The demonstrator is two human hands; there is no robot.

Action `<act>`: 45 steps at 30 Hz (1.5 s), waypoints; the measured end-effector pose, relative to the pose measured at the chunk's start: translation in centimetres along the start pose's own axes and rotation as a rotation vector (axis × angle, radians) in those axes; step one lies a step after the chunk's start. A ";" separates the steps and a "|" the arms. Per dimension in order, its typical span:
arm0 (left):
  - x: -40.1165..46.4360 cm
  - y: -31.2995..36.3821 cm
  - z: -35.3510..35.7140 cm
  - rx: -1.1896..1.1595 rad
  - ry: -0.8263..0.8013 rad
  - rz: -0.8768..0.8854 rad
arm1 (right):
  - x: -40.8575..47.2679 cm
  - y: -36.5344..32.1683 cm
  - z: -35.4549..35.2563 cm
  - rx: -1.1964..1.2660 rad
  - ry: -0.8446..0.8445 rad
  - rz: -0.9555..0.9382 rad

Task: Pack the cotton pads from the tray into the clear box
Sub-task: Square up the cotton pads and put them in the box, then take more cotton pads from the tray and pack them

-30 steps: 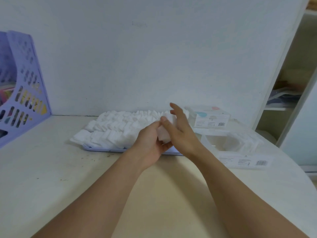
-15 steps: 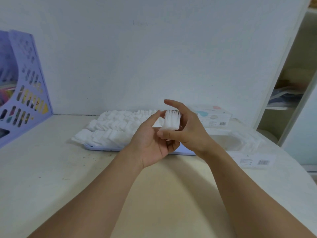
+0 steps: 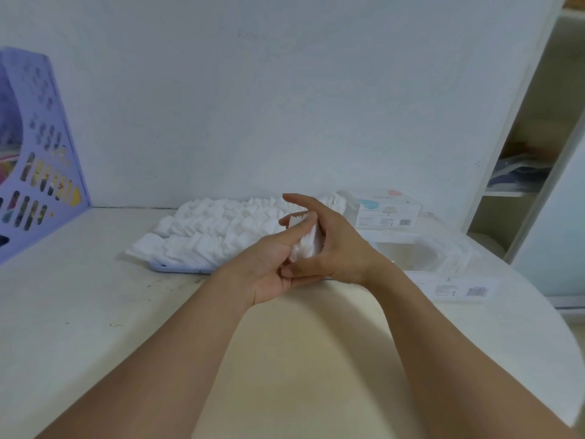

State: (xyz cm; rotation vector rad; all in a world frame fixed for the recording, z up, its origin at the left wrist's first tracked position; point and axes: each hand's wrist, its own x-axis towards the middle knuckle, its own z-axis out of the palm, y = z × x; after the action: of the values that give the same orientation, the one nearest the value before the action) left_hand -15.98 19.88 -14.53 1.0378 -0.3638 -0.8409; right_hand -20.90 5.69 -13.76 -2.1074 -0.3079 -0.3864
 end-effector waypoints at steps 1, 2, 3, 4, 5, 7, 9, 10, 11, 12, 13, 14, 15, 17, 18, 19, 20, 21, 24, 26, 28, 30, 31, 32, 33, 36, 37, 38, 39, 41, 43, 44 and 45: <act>-0.1 0.1 0.1 0.011 -0.015 0.009 | 0.1 -0.1 0.0 -0.035 -0.004 0.002; -0.1 -0.1 0.0 0.023 -0.026 0.011 | 0.0 0.0 0.1 -0.070 -0.011 0.009; 0.0 0.0 0.1 0.045 -0.029 0.011 | 0.1 0.0 -0.1 -0.090 -0.031 0.020; -0.1 -0.1 0.0 0.081 -0.032 0.003 | 0.0 0.1 -0.2 -0.083 -0.066 0.045; -0.2 -0.1 0.0 0.124 -0.042 0.000 | -0.1 0.0 -0.5 -0.071 -0.102 0.068; -0.3 0.1 -0.2 0.153 -0.092 -0.008 | -0.4 -0.1 -1.7 0.022 -0.160 0.128; -0.2 0.2 -0.5 0.095 -0.155 -0.023 | -0.7 -0.1 -3.1 0.212 -0.183 0.175; -0.1 0.1 -0.7 0.076 -0.180 -0.027 | -0.9 -0.2 -3.4 0.263 -0.181 0.186; 0.1 0.0 -0.6 0.068 -0.200 -0.022 | -1.0 -0.3 -3.6 0.246 -0.167 0.194; 0.2 0.0 -0.5 0.071 -0.203 -0.015 | -1.1 -0.5 -3.4 0.201 -0.163 0.193; 0.3 -0.1 -0.1 0.073 -0.197 -0.003 | -1.2 -0.7 -3.2 0.162 -0.157 0.192; 0.3 -0.3 0.4 0.062 -0.175 0.017 | -1.1 -1.0 -3.0 0.149 -0.127 0.198; 0.4 -0.5 0.9 0.031 -0.130 0.038 | -1.1 -1.3 -3.0 0.162 -0.059 0.212; 0.9 -1.2 1.6 0.060 0.035 0.153 | -1.0 -1.9 -4.3 0.210 0.185 0.252; 1.2 -1.8 1.7 0.218 0.147 0.288 | -1.1 -2.2 -5.5 0.212 0.315 0.292; 1.2 -2.7 1.7 0.506 0.254 0.468 | -1.4 -2.4 -7.1 0.176 0.416 0.346; 1.3 -3.6 1.6 0.855 0.275 0.661 | -1.8 -2.5 -8.8 0.093 0.479 0.410; 1.4 -4.7 1.9 1.140 0.193 0.811 | -2.3 -2.5 -10.7 -0.018 0.508 0.487; 2.1 -7.2 3.2 1.466 -0.096 0.864 | -2.9 -1.9 -14.6 -0.379 0.444 0.727; 2.6 -8.2 3.9 1.501 -0.158 0.804 | -2.7 -0.9 -15.2 -0.609 0.345 0.807; 2.9 -8.7 3.8 1.533 -0.186 0.744 | -2.5 0.6 -14.7 -0.665 0.287 0.820; 2.8 -8.9 3.5 1.568 -0.191 0.704 | -2.4 2.2 -13.8 -0.652 0.247 0.805; 2.8 -8.9 3.4 1.578 -0.188 0.706 | -2.3 2.9 -13.3 -0.675 0.230 0.786; 2.8 -8.9 3.5 1.585 -0.187 0.717 | -2.2 3.4 -13.0 -0.722 0.220 0.759; 2.8 -8.9 3.6 1.596 -0.189 0.733 | -2.2 3.8 -12.9 -0.776 0.218 0.735; 2.7 -8.9 3.9 1.631 -0.191 0.748 | -2.8 4.6 -12.8 -0.909 0.222 0.709; 2.7 -8.9 3.9 1.638 -0.191 0.739 | -3.1 4.9 -12.8 -0.948 0.221 0.698; 2.6 -9.0 3.8 1.638 -0.190 0.731 | -3.4 5.2 -12.8 -0.983 0.218 0.680; 2.6 -9.1 3.7 1.635 -0.194 0.730 | -3.7 5.6 -12.7 -1.020 0.218 0.659; 2.6 -9.1 3.8 1.625 -0.198 0.737 | -4.1 6.3 -12.7 -1.147 0.213 0.656; 2.7 -9.0 3.9 1.616 -0.191 0.741 | -4.4 6.7 -12.6 -1.154 0.181 0.791; 2.7 -9.0 3.9 1.617 -0.187 0.739 | -4.3 6.7 -12.7 -1.081 0.175 0.881; 2.7 -9.0 4.0 1.616 -0.185 0.735 | -4.2 6.8 -12.8 -1.001 0.173 0.953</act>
State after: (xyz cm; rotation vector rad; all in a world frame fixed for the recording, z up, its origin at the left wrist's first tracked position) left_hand -20.68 13.28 -20.72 2.0565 -1.6121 0.2255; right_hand -24.25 -9.01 -14.06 -2.8088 1.1958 -0.1270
